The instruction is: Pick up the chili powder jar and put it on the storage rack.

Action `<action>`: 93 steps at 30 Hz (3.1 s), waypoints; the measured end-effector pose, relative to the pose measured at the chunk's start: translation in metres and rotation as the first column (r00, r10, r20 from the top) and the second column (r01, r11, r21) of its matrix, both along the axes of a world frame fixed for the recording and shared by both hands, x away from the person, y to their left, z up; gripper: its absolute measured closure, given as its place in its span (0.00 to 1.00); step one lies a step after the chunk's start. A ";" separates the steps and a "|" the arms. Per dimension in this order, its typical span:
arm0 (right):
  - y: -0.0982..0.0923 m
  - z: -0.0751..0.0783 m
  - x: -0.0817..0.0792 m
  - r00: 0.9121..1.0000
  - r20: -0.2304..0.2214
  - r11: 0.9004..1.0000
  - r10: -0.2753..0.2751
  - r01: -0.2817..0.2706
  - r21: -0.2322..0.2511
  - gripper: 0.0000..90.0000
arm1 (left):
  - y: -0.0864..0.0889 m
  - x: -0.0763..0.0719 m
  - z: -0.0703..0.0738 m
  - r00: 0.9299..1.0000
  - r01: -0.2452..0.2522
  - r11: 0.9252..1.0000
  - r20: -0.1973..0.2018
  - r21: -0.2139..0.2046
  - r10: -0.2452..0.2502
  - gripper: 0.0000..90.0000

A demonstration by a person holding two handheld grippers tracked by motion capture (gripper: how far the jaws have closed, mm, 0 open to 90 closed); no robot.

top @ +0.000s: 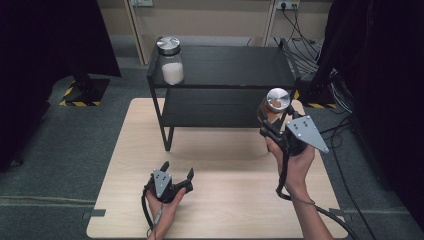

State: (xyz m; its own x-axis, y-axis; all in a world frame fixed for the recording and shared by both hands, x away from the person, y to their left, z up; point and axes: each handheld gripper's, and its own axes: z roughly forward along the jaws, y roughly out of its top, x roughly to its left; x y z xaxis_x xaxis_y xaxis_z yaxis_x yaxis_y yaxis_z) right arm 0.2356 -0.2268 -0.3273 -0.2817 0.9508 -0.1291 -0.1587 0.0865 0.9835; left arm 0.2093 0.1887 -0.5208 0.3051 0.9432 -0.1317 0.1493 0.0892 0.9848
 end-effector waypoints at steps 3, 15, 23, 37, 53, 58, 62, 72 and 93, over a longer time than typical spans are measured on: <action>0.001 0.006 0.002 1.000 0.003 1.000 -0.009 0.009 0.001 0.36 | 0.000 0.000 0.000 1.000 0.001 1.000 0.001 0.000 -0.001 0.06; 0.007 0.027 0.007 1.000 0.027 1.000 -0.015 0.015 0.008 0.36 | 0.000 0.000 0.000 1.000 0.001 1.000 0.000 -0.001 -0.001 0.06; 0.009 0.035 0.014 0.998 0.048 0.999 -0.030 0.029 0.027 0.36 | 0.001 0.000 0.000 1.000 0.002 1.000 0.000 -0.002 -0.002 0.06; 0.015 0.058 0.029 0.998 0.043 0.998 -0.052 0.051 0.026 0.36 | 0.000 0.000 0.000 1.000 0.002 1.000 0.001 0.003 -0.002 0.06; 0.027 0.078 0.048 0.996 0.021 0.997 -0.082 0.082 0.007 0.36 | 0.000 0.000 0.000 1.000 0.003 1.000 0.002 0.006 -0.003 0.06; 0.028 0.084 0.054 0.997 0.008 0.997 -0.078 0.078 0.005 0.36 | 0.000 0.000 0.000 1.000 0.002 1.000 0.002 0.003 -0.002 0.06; 0.029 0.090 0.059 0.997 -0.013 0.997 -0.076 0.076 0.003 0.36 | 0.000 0.000 0.000 1.000 0.003 1.000 0.002 0.005 -0.003 0.06; 0.029 0.096 0.076 0.995 -0.073 0.997 -0.074 0.076 0.013 0.36 | 0.000 0.000 0.000 1.000 0.002 1.000 0.000 0.001 -0.002 0.06; 0.032 0.102 0.102 0.986 -0.150 0.998 -0.065 0.067 0.011 0.36 | 0.001 0.000 0.000 1.000 0.004 1.000 -0.001 -0.004 -0.004 0.06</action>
